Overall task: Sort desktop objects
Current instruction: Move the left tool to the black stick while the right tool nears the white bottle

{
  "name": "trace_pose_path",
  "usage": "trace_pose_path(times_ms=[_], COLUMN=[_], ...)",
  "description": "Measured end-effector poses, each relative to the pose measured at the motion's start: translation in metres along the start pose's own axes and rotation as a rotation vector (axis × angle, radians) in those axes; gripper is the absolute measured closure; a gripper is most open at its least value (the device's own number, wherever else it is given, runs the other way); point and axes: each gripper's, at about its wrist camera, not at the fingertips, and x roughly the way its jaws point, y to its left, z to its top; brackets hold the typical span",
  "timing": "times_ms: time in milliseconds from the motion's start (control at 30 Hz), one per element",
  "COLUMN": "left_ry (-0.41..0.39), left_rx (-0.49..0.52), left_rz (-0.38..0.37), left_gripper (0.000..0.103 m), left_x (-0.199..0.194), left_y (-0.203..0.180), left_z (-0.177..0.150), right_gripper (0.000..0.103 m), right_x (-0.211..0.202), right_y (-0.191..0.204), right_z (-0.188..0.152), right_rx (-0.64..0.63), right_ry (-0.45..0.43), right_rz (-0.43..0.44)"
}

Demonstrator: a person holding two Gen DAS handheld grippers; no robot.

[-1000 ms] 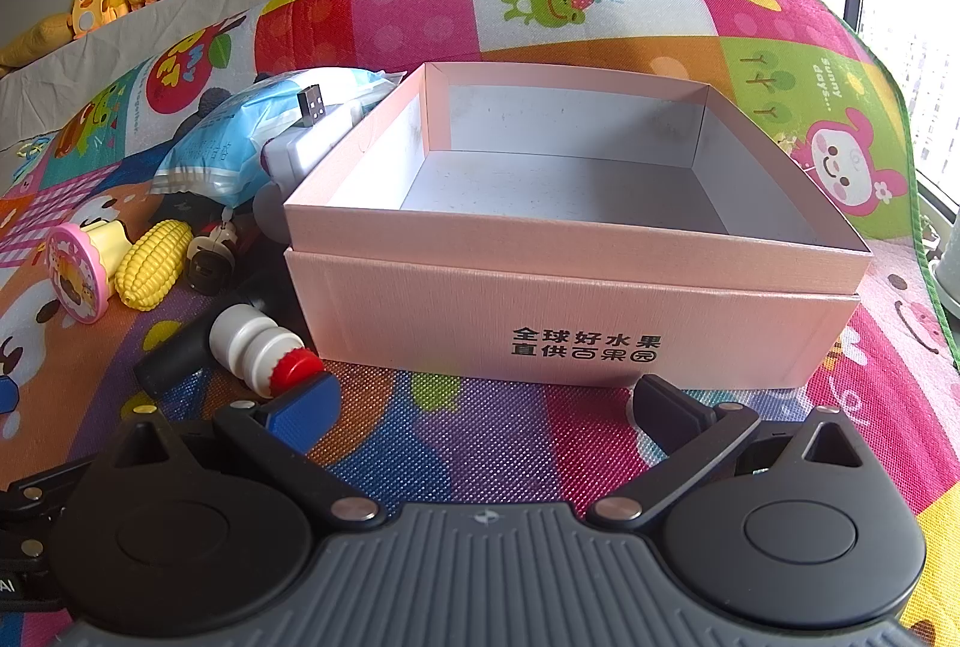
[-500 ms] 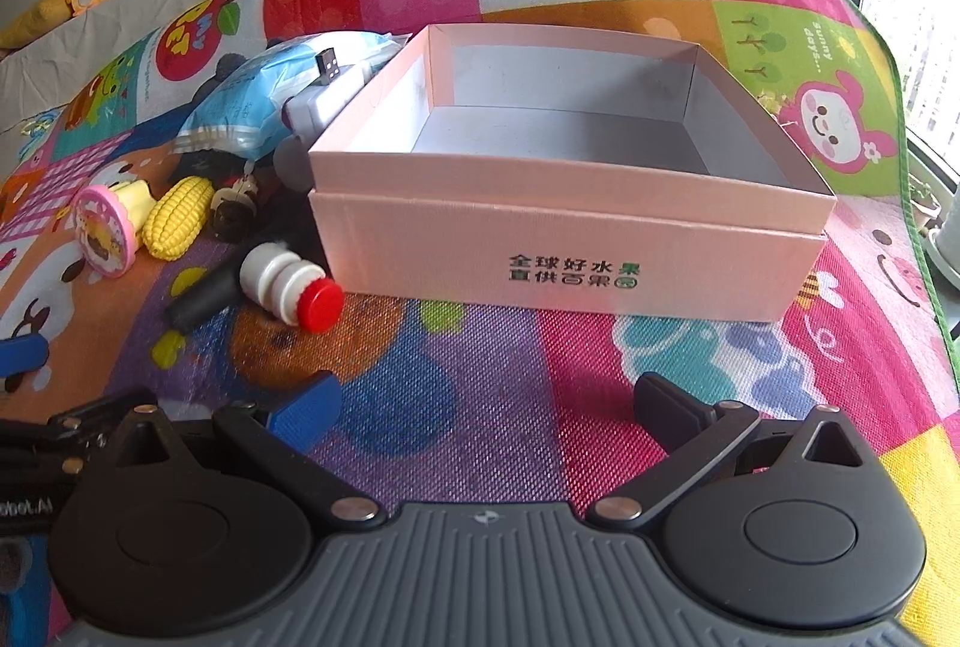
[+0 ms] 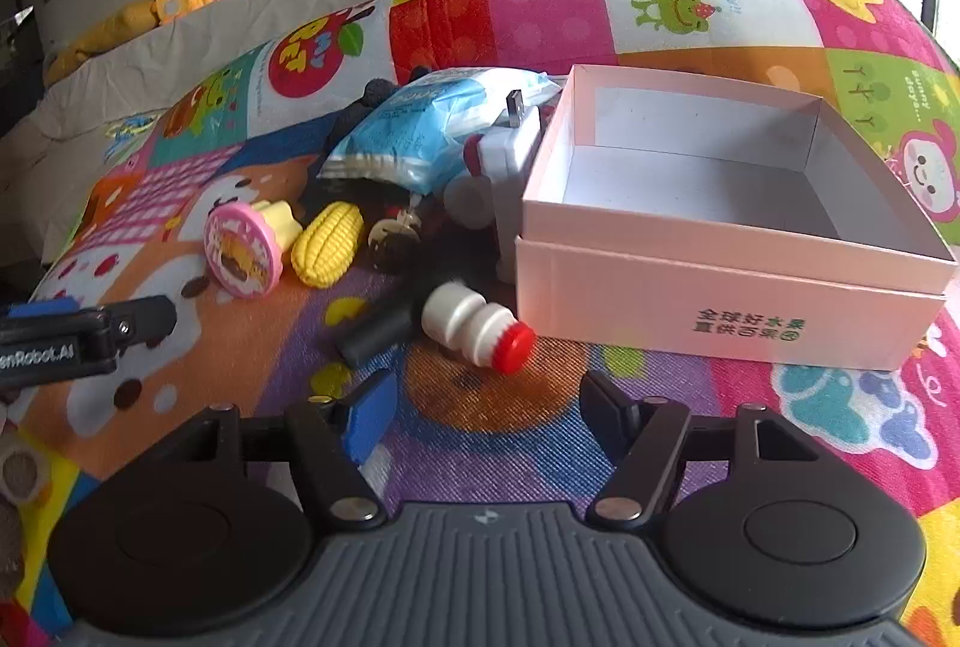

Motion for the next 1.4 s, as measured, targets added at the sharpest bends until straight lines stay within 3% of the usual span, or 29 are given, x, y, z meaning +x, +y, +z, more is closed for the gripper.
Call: trace_pose_path(times_ms=[33,67,133,167,300,433,533,633,667,700,767,900,1067,1133,1200,1267,1333,1400], left_ry=[-0.001,-0.002,-0.005,-0.008,-0.019,-0.02,-0.01,0.017,0.023,0.03,0.047,0.026,0.054,0.047,-0.012,-0.048,-0.045,-0.012], left_rx=[0.002,0.007,0.023,0.035,0.107,0.235,0.336,0.397,0.418,0.434,0.46,0.499,0.518,0.532,0.536,0.51,0.454,0.406], left_rz=[-0.005,-0.013,-0.038,-0.053,-0.129,-0.218,-0.258,-0.259,-0.256,-0.257,-0.262,-0.233,-0.292,-0.256,-0.165,-0.049,-0.037,-0.084], left_gripper=[0.0,0.0,0.0,0.0,0.0,0.001,0.026,0.03,0.037,0.05,0.067,0.082,0.081,0.073,0.052,0.052,0.049,0.036], left_x=[-0.001,-0.002,-0.004,-0.006,-0.01,-0.007,0.003,0.022,0.028,0.033,0.041,0.038,0.01,0.004,0.001,0.004,0.009,0.011], left_y=[0.0,0.0,-0.003,-0.006,-0.024,-0.06,-0.092,-0.118,-0.125,-0.13,-0.138,-0.144,-0.123,-0.111,-0.098,-0.086,-0.073,-0.064], left_z=[0.0,-0.001,-0.003,-0.005,-0.009,-0.012,-0.01,-0.009,-0.01,-0.01,-0.013,-0.017,-0.028,-0.03,-0.024,-0.01,0.003,0.009], right_gripper=[0.036,0.044,0.061,0.075,0.081,0.081,0.078,0.054,0.049,0.048,0.045,0.036,0.032,0.027,0.018,0.015,0.013,0.011], right_x=[0.005,0.011,0.018,0.018,-0.003,-0.034,-0.051,-0.058,-0.058,-0.058,-0.058,-0.057,-0.059,-0.061,-0.062,-0.062,-0.062,-0.062], right_y=[0.003,0.005,0.007,0.007,-0.014,-0.047,-0.07,-0.086,-0.09,-0.094,-0.098,-0.11,-0.119,-0.117,-0.115,-0.114,-0.113,-0.114], right_z=[0.003,0.006,0.009,0.009,0.001,-0.019,-0.032,-0.041,-0.044,-0.045,-0.044,-0.045,-0.048,-0.048,-0.048,-0.047,-0.047,-0.047], right_rx=[0.017,0.033,0.028,0.019,0.011,0.013,0.019,0.06,0.079,0.102,0.126,0.199,0.265,0.26,0.25,0.243,0.24,0.244], right_ry=[-0.002,-0.003,-0.011,-0.008,0.008,-0.014,-0.049,-0.112,-0.13,-0.134,-0.145,-0.136,-0.141,-0.157,-0.166,-0.169,-0.167,-0.17], right_rz=[0.0,-0.006,-0.041,-0.046,0.002,-0.069,-0.108,-0.149,-0.161,-0.156,-0.143,-0.109,-0.098,-0.105,-0.106,-0.114,-0.118,-0.121])
